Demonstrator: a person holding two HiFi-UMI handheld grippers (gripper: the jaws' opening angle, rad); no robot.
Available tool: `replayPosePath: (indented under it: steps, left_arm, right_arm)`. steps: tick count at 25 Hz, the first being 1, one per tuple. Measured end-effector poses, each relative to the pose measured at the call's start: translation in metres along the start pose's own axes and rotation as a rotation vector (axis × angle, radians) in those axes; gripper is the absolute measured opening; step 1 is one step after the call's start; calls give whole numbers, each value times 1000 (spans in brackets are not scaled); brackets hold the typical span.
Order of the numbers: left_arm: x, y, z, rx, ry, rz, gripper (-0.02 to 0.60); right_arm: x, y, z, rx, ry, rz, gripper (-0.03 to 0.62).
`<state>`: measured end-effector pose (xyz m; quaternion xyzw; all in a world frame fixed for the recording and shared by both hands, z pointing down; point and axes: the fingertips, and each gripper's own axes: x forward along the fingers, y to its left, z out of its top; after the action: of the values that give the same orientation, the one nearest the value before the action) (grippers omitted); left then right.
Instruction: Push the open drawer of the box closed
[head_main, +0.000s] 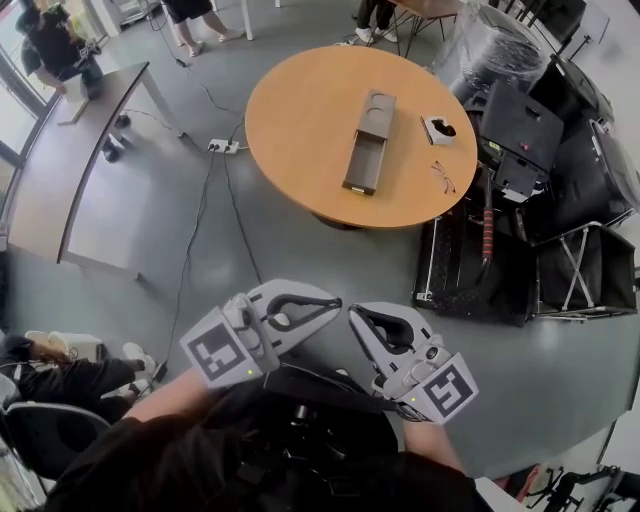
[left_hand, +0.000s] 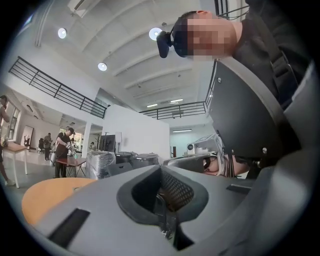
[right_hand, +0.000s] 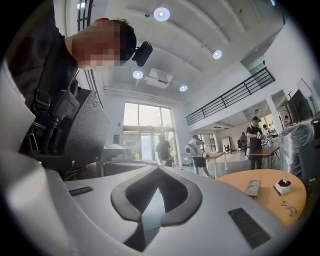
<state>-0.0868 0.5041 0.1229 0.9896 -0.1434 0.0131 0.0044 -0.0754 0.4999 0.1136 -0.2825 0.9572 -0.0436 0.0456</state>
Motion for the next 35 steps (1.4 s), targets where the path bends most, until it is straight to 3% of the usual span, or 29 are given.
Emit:
replayPosePath:
  steps: [4,10,16,24,35]
  left_arm:
    - [-22,40,-4,10,6,-34,28]
    - [-61,98,-5,-4,19,-77,28]
    - [-75,133,-11,-14,8,-114,28]
    - [-49,159,-22,-39,-17,-132,28]
    - [40,224,-26,-41,-41,-32,28]
  right_arm:
    - [47,-11,0,-12,-27,-38,3]
    - [109,-21,-12,4,25,-96,3]
    - [144,-34,-16,3,27,-133,3]
    - [144,-79,-29,31,32,-141,3]
    - [135,-187,-32,45,47,-24,3]
